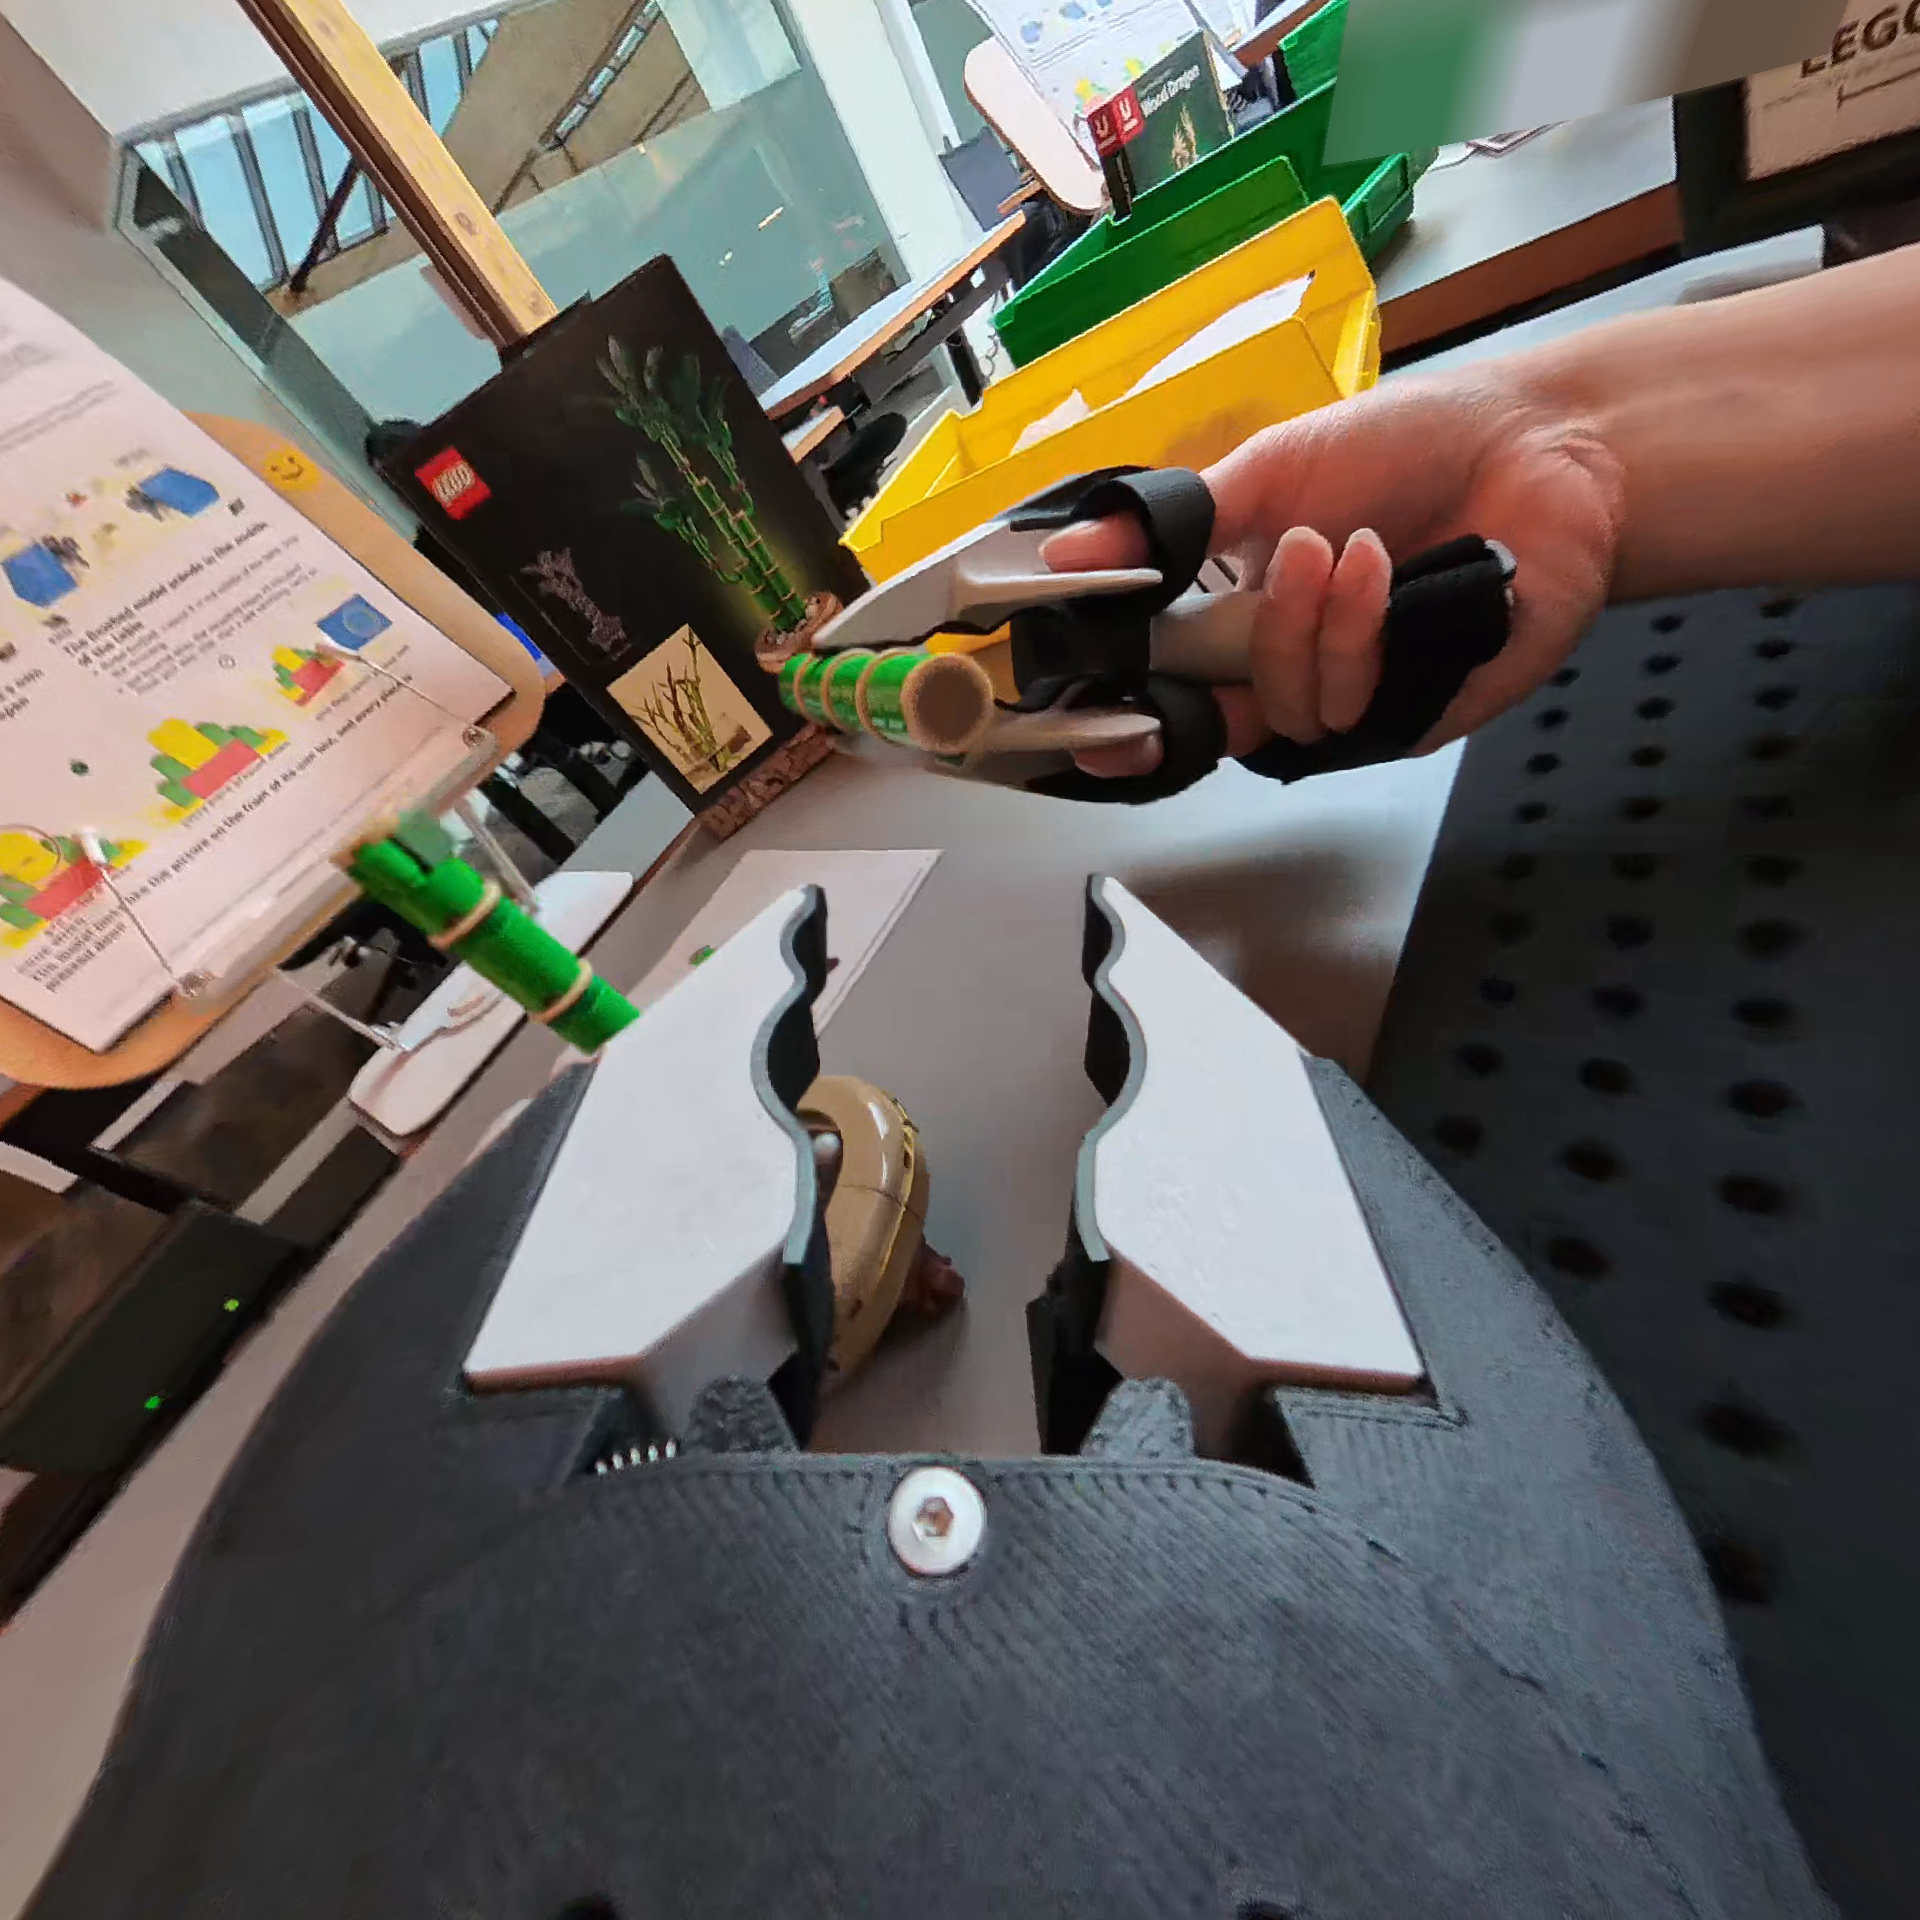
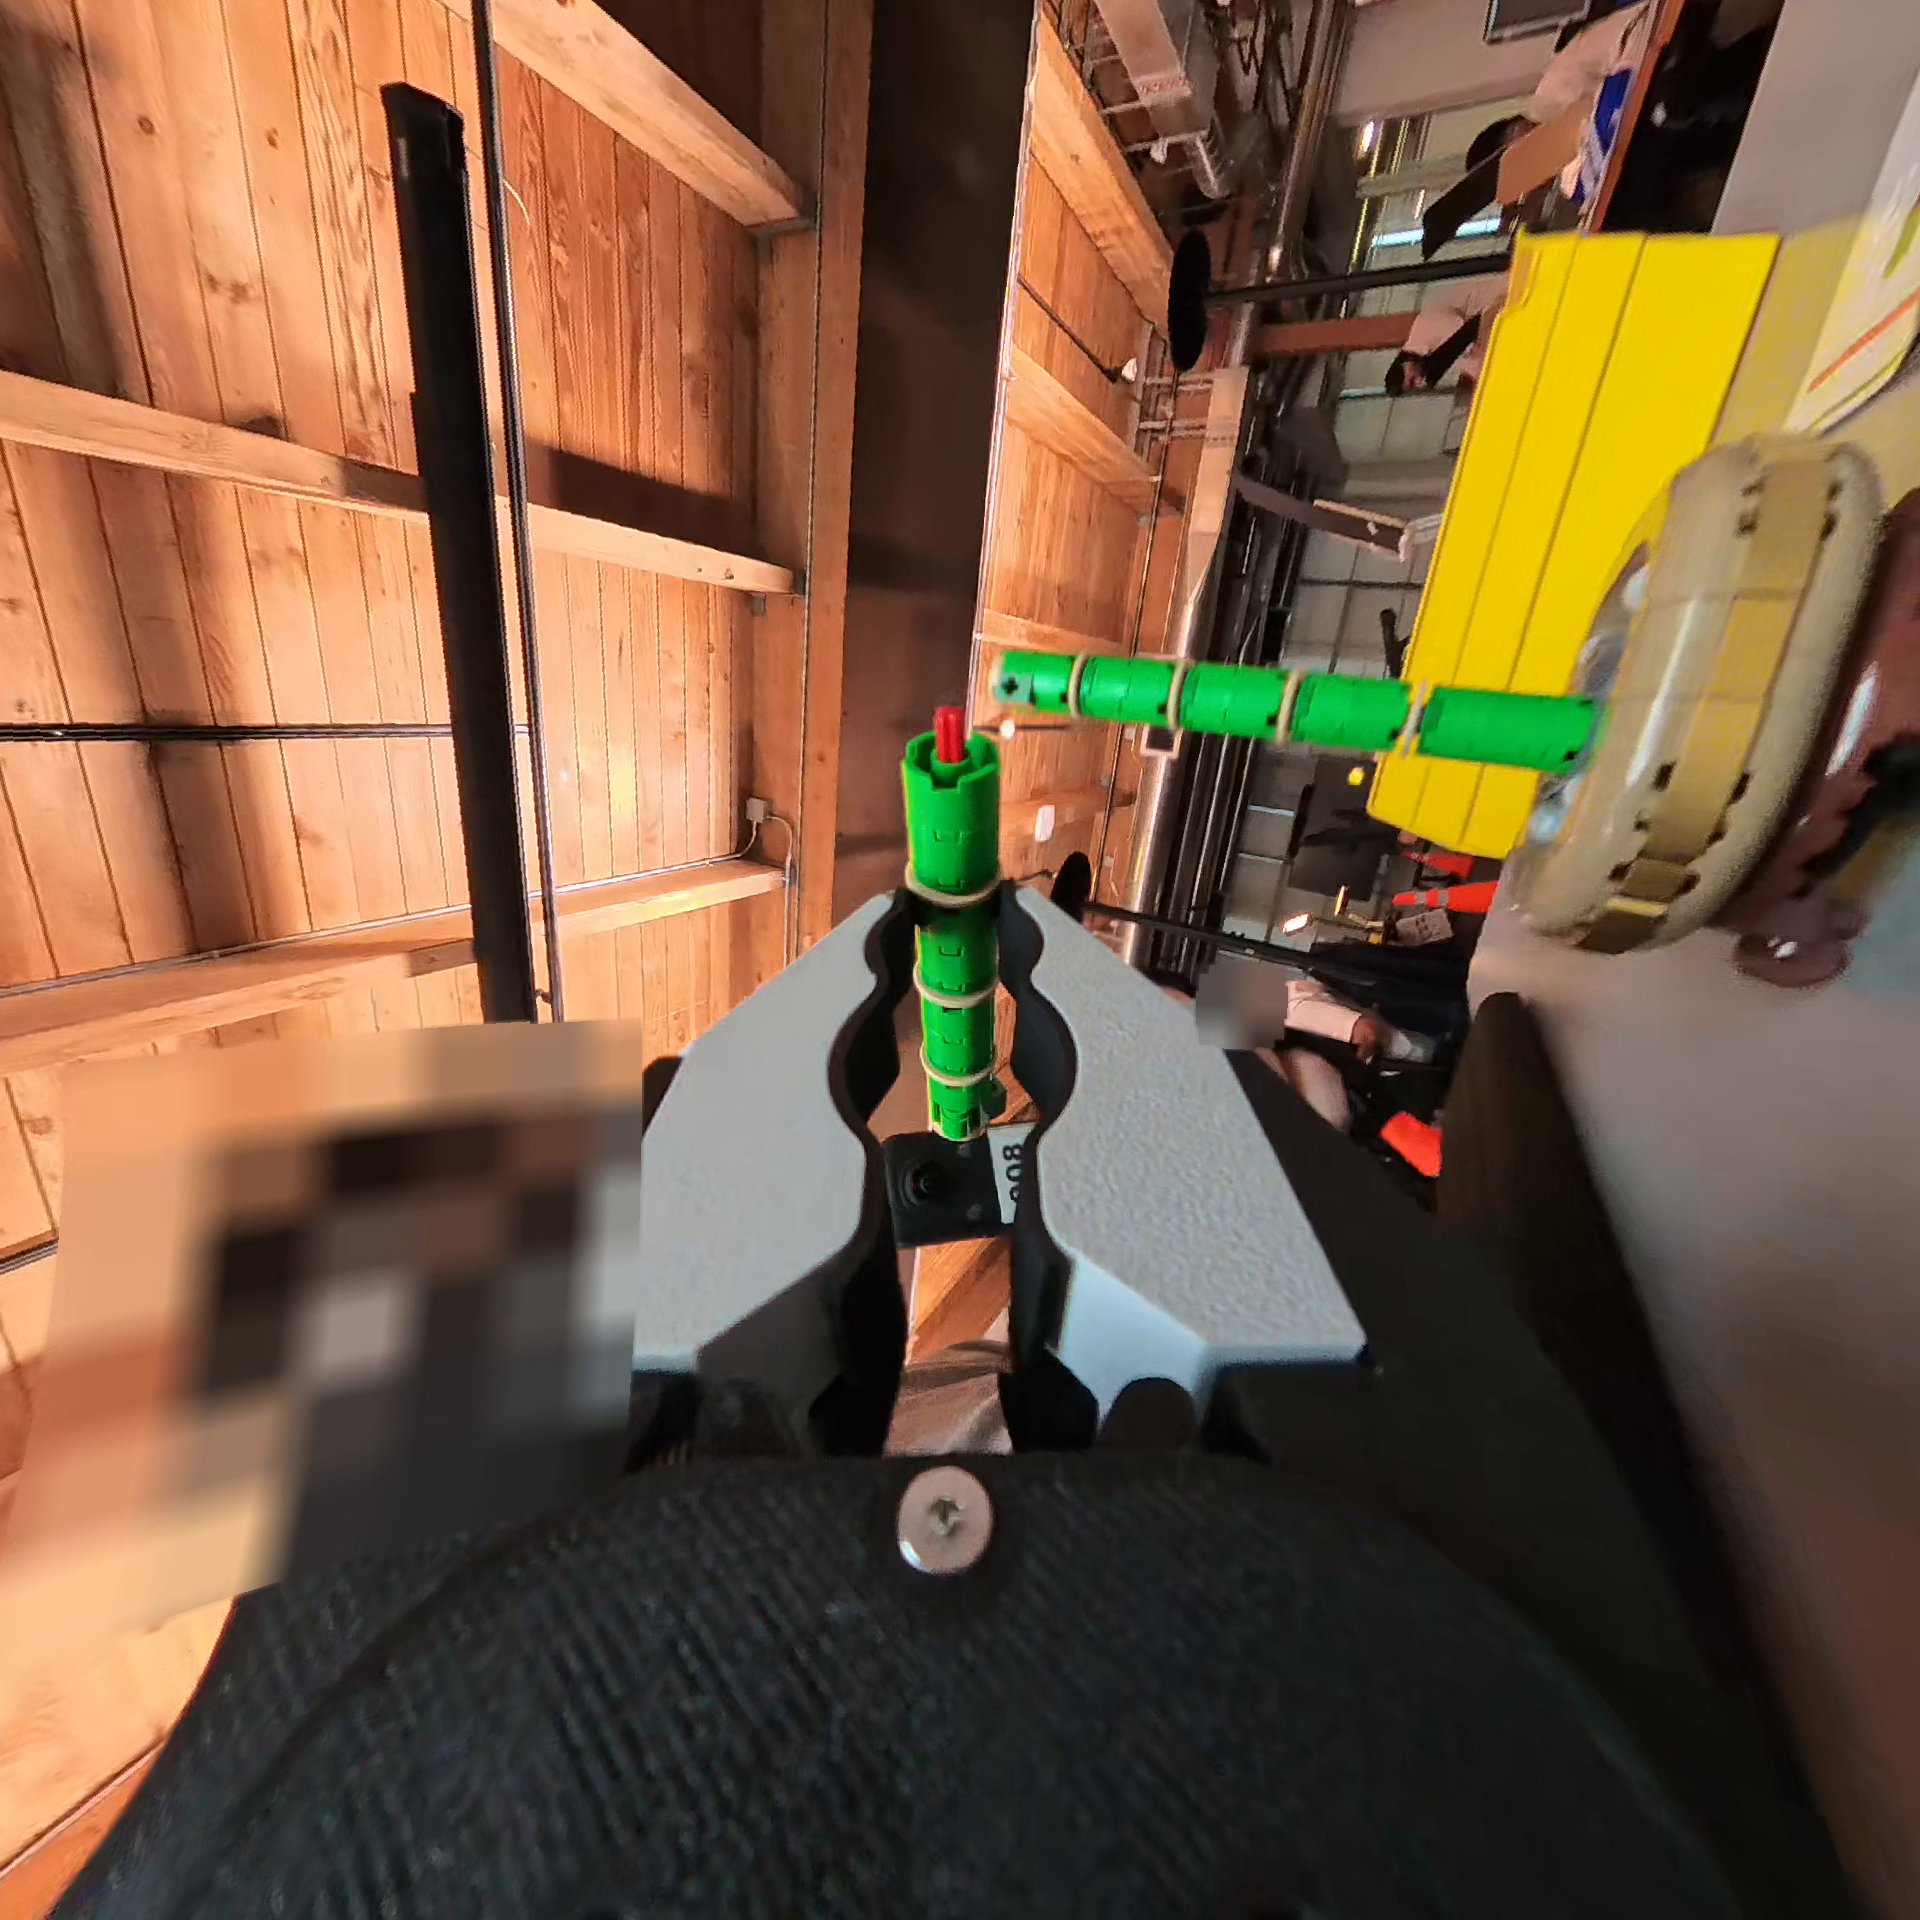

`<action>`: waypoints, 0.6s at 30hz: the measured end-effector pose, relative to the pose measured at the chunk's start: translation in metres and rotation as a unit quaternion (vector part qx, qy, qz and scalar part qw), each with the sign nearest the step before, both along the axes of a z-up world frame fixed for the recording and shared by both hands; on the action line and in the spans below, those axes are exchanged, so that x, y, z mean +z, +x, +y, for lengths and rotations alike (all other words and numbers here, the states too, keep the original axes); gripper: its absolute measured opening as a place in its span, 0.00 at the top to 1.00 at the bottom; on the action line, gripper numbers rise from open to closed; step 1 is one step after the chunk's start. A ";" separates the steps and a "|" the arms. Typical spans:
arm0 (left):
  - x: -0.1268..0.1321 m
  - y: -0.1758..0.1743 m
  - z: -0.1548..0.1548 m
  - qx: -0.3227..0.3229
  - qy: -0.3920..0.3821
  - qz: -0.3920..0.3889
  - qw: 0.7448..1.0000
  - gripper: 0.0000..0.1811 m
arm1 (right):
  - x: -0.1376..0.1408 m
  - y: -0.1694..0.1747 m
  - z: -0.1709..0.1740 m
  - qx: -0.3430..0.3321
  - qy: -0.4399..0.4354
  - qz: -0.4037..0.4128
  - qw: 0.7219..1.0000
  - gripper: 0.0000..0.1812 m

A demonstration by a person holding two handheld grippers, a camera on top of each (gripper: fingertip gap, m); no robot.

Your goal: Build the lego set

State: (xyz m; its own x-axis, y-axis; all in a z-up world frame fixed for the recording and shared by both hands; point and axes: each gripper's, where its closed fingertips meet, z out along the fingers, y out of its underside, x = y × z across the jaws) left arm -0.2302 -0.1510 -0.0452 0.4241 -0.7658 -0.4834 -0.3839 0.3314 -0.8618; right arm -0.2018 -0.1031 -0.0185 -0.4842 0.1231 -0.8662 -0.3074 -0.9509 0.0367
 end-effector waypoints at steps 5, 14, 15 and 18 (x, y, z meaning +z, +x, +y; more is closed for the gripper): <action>0.017 0.011 -0.011 -0.021 0.064 0.018 0.998 0.76 | 0.012 -0.012 -0.024 0.044 -0.004 0.022 0.999 0.92; 0.023 0.007 -0.041 -0.073 0.215 0.120 0.966 0.79 | -0.009 -0.030 -0.061 0.162 -0.068 0.011 0.984 0.92; 0.020 0.007 -0.041 -0.077 0.223 0.138 0.962 0.79 | -0.011 -0.032 -0.063 0.168 -0.072 0.008 0.983 0.92; 0.012 0.007 -0.037 -0.085 0.234 0.172 0.953 0.79 | -0.016 -0.036 -0.070 0.187 -0.081 0.005 0.979 0.92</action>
State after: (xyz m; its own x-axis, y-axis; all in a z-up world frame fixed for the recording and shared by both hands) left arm -0.2232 -0.1880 -0.0333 0.0668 -0.4766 -0.8766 -0.5235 0.7311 -0.4375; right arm -0.2380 -0.1727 -0.0345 -0.4771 -0.2024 -0.8552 0.0626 -0.9785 0.1966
